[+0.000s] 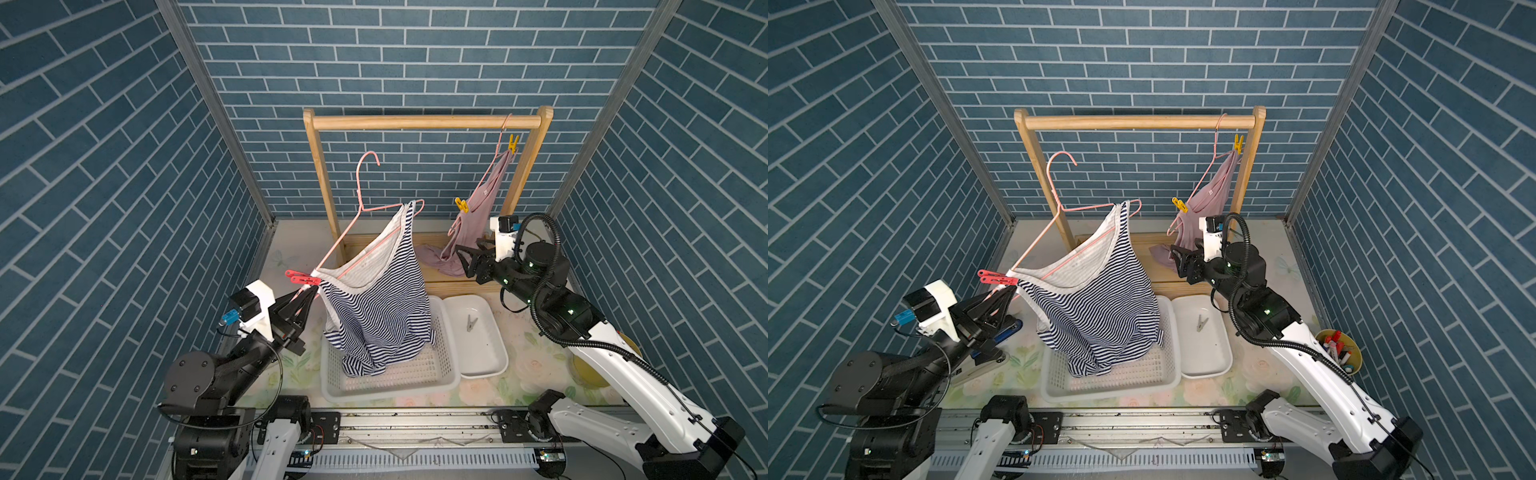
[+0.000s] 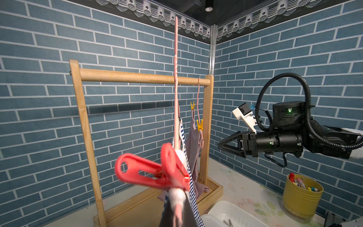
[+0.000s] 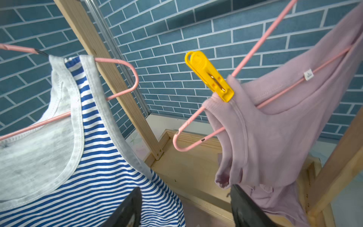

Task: Remove the clothespins securing tank tops to the hanger
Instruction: Adjust the hanger.

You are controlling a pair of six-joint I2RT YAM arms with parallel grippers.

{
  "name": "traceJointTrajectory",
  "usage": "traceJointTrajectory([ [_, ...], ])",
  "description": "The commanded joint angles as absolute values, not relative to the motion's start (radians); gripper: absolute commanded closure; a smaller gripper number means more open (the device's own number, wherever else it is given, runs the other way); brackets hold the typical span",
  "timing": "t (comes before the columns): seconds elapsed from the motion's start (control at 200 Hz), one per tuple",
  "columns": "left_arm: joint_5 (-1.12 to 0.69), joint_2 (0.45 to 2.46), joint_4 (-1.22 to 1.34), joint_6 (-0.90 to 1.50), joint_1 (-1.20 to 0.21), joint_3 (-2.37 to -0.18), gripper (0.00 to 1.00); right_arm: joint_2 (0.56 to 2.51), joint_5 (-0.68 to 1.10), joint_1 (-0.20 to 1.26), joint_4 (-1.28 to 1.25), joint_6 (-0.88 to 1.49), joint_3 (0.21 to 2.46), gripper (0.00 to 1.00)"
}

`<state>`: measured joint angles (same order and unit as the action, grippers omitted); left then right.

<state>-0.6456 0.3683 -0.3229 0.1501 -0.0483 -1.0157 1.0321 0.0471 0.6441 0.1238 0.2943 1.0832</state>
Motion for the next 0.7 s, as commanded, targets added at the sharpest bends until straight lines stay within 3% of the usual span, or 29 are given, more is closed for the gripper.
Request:
traceJointTrajectory([
  [0.0, -0.63, 0.356, -0.265, 0.159, -0.045, -1.012, 1.0, 1.055, 0.076, 0.659, 0.087, 0.254, 1.135, 0.25],
  [0.695, -0.625, 0.366, -0.262, 0.162, -0.045, -1.002, 1.0, 1.22, 0.19, 0.761, 0.085, 0.155, 1.416, 0.31],
])
